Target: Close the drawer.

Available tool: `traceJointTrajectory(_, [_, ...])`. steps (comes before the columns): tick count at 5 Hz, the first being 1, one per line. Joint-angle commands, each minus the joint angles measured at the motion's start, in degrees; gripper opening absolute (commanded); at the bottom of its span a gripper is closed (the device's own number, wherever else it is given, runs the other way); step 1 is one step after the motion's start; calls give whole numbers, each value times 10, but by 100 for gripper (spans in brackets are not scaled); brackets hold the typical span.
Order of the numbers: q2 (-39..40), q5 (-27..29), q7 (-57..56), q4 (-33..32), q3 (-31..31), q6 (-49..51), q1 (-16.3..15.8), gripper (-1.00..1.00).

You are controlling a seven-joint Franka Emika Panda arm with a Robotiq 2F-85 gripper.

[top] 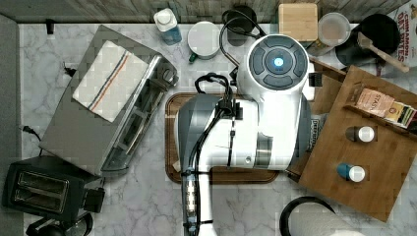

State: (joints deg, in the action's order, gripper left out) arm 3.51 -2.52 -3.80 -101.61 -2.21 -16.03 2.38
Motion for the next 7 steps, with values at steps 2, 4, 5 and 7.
traceJointTrajectory(2, [0, -5, 0, 0, 0, 0, 1, -100])
traceJointTrajectory(4, [46, -19, -30, 4, 8, -42, -9, -100])
traceJointTrajectory(5, [55, -17, -40, 0, 12, -74, -14, -100])
traceJointTrajectory(7, [100, -45, -1, -8, 22, -165, -33, -100])
